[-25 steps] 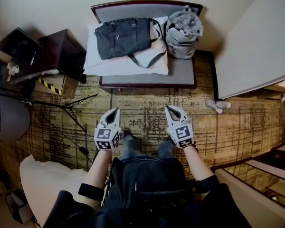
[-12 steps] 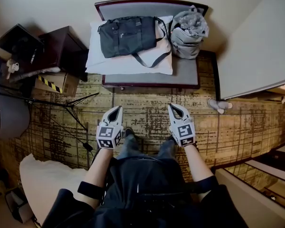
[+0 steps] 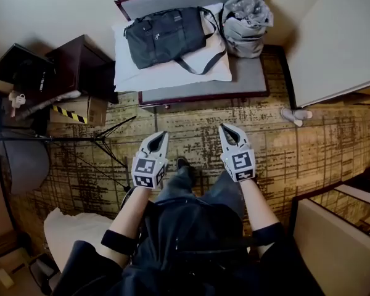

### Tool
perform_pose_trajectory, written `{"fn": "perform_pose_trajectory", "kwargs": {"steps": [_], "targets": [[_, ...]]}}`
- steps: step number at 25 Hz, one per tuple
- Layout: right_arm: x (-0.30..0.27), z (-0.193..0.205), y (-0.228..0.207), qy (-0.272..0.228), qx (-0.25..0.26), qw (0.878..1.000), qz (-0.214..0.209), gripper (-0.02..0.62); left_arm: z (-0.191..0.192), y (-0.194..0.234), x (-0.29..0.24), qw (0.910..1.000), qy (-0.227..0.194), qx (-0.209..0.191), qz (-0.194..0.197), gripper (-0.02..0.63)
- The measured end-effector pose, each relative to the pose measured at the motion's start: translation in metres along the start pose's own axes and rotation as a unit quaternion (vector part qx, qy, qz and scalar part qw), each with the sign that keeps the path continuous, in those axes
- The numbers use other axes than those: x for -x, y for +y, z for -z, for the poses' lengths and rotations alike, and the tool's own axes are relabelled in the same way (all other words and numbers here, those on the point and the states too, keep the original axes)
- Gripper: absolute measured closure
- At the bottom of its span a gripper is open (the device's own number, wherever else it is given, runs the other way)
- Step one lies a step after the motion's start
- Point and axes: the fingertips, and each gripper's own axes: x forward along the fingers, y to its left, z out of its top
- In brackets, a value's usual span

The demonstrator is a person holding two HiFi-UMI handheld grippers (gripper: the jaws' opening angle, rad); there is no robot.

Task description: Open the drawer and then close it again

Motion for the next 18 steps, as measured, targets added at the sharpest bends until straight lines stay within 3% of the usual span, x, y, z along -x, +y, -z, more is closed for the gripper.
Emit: {"fn": "perform_pose_trajectory", "kwargs": {"steps": [3, 13, 18], "targets": [[0.005, -0.001, 0.006, -0.001, -0.001, 1.0, -0.012, 0.594, 0.004, -0.005, 0.001, 1.0, 0.008, 0.002, -0.006, 0.604], [0.024, 0.028, -0.004, 0.016, 0.031, 0.994, -0.099, 0.594, 0.014, -0.03, -0.019, 0.9949, 0.016, 0.06, -0.079, 0.604], [0.009, 0.051, -0.005, 0.026, 0.041, 0.992, -0.118, 0.594, 0.036, -0.021, -0.031, 0.9904, 0.037, 0.078, -0.109, 0.603]]}}
